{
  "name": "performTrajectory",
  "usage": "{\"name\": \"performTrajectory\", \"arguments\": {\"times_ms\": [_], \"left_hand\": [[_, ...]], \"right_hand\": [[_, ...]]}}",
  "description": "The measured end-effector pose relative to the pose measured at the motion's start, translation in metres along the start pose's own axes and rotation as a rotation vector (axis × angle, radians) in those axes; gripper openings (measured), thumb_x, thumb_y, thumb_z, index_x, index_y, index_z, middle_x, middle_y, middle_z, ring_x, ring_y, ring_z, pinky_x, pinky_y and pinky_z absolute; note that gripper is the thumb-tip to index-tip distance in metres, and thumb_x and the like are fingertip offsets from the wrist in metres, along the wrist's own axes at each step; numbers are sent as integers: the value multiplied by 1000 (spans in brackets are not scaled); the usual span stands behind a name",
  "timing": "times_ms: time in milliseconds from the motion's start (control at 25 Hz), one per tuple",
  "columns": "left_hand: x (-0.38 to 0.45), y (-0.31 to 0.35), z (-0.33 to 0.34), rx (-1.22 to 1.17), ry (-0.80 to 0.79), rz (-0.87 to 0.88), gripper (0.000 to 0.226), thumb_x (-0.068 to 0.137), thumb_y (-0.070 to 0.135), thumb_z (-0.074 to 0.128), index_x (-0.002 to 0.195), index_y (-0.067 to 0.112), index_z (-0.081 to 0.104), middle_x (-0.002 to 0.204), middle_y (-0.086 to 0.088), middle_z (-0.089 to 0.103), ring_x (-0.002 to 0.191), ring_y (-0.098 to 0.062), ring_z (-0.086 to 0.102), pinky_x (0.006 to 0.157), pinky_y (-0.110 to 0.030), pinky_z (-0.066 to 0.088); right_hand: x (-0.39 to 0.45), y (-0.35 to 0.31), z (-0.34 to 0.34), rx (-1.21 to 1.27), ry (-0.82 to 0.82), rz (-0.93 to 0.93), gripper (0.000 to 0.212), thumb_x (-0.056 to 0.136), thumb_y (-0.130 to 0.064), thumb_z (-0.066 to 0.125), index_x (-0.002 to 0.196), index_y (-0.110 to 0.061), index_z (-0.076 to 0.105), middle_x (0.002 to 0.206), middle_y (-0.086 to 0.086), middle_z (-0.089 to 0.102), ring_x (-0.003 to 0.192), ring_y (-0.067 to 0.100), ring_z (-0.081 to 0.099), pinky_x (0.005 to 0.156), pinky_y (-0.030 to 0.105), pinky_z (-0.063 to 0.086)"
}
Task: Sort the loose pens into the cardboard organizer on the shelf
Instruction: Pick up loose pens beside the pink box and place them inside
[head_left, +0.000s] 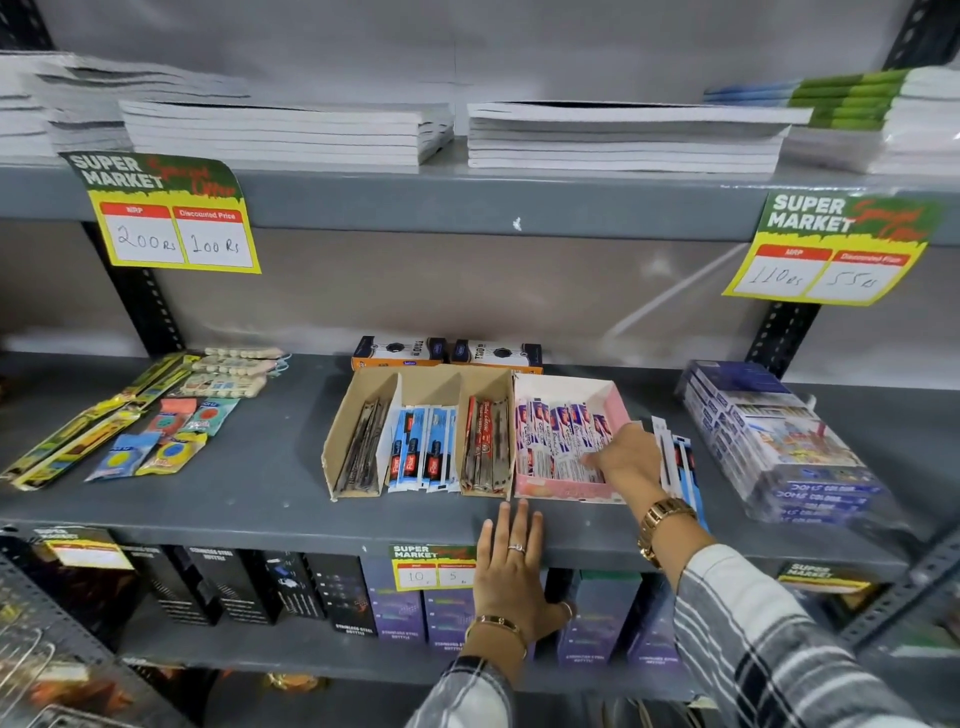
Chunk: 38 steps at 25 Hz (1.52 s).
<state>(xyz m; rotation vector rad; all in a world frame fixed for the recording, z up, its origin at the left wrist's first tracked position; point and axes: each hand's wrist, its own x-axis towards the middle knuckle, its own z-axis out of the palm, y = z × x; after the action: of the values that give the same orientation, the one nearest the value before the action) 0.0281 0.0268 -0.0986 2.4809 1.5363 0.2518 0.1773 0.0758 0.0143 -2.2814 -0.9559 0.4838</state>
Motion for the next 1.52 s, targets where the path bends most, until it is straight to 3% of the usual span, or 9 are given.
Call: {"name": "performTrajectory", "arguments": {"times_ms": [320,440,520,840,960,1080,1240,1400,1520], "left_hand": [[-4,0,-4,120,-25,26,120,24,79,68,120,7,65,130,-14,61,125,-31,47,116,-37,-14],[-9,5,-22,205,26,54,122,62,77,60,146,9,3,151,-6,-6,143,-22,0,92,-31,-44],[-9,4,-18,228,4,96,110,78,70,50,133,13,-27,142,-1,-30,131,-17,-27,74,-29,-51],[-6,2,-15,193,42,90,110,80,68,50,137,11,-24,145,1,-27,134,-15,-23,111,-36,-22],[-7,2,-17,143,-61,83,123,40,77,69,136,3,47,143,-15,46,130,-32,46,112,-37,-5],[-1,0,-8,153,-30,63,116,19,75,72,113,6,69,117,-13,69,104,-32,68,105,-41,19],[-7,5,-17,147,-83,80,120,31,76,71,125,3,59,135,-12,55,118,-32,58,113,-39,11],[-10,3,-24,195,-70,85,100,86,56,52,149,8,-9,159,-8,-13,146,-30,-10,107,-37,-19],[-9,0,-27,162,-17,118,84,95,44,46,150,10,-7,160,-9,-10,147,-29,-8,111,-35,-15]], "right_hand": [[-3,20,-31,-128,242,-119,22,89,-2,51,101,10,65,108,28,67,103,39,64,75,34,50],[-3,45,-43,-229,248,-80,23,89,-2,50,103,7,67,108,27,69,103,39,66,84,40,54],[-5,60,-45,-251,213,-44,24,90,-3,51,105,7,66,110,26,69,104,38,66,84,39,55],[-7,71,-34,-252,92,-6,30,90,-15,59,111,6,63,116,25,66,107,37,65,87,38,54],[-6,65,-33,-291,76,-5,30,90,-15,57,113,4,61,118,22,65,109,36,64,87,37,54],[-5,61,-33,-311,78,-3,30,92,-15,55,114,4,60,119,22,65,110,36,63,88,37,54],[-7,60,-37,-251,146,22,29,89,-11,58,110,9,61,116,26,65,108,39,64,88,40,54],[-10,58,-39,-106,265,-9,26,89,-8,55,98,13,66,103,31,69,97,42,67,81,42,55],[-9,51,-39,39,328,-65,24,89,-6,52,95,8,69,97,30,71,90,41,68,77,41,55]]}}
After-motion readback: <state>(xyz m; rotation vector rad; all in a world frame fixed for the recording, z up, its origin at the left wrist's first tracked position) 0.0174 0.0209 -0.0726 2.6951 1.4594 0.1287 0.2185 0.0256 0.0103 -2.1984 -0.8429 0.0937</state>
